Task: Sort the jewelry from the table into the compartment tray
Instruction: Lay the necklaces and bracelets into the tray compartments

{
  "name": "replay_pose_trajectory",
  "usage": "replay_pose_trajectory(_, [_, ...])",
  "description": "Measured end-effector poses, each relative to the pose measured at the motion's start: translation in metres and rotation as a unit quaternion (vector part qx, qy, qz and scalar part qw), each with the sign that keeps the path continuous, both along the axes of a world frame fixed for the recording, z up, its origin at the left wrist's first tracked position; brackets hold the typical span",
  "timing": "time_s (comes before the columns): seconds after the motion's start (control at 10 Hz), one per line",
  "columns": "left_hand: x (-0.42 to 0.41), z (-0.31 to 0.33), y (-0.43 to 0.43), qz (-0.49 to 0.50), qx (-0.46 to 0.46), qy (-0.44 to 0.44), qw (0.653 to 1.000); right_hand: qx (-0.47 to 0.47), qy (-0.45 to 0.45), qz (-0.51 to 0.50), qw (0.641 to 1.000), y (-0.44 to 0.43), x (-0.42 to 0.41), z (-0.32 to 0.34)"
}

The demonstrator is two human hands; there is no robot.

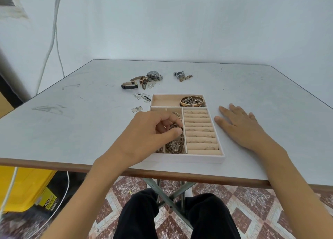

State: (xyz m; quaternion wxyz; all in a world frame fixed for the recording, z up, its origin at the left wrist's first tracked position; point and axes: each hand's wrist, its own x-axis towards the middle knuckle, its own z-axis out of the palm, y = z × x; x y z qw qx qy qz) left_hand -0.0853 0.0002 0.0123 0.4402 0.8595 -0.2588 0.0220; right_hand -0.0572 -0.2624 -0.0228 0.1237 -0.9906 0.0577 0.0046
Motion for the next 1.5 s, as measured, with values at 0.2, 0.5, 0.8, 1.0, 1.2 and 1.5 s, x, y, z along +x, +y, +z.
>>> replay_pose_trajectory(0.2, [-0.001,0.002,0.001,0.017,0.006,-0.002,1.0,0.0,-0.002,0.002,1.0,0.0,0.0,0.0])
replay_pose_trajectory(0.5, [0.0,0.003,0.002,-0.003,0.037,0.008,0.999,0.002,-0.005,0.002,1.0,-0.001,0.0,-0.001])
replay_pose_trajectory(0.8, [0.001,-0.001,0.003,0.0,0.092,-0.038,0.995,0.004,-0.002,0.003,1.0,0.0,-0.001,0.001])
replay_pose_trajectory(1.0, [0.003,-0.004,0.003,0.003,0.111,-0.065,0.992,0.007,0.002,0.0,1.0,0.002,-0.002,0.002])
replay_pose_trajectory(1.2, [0.005,-0.006,0.003,0.0,0.119,-0.097,0.988,0.016,0.001,0.001,1.0,0.003,-0.004,0.003])
replay_pose_trajectory(1.5, [0.007,-0.005,0.013,-0.043,0.144,-0.123,0.981,0.015,0.0,0.002,1.0,0.003,-0.005,0.004])
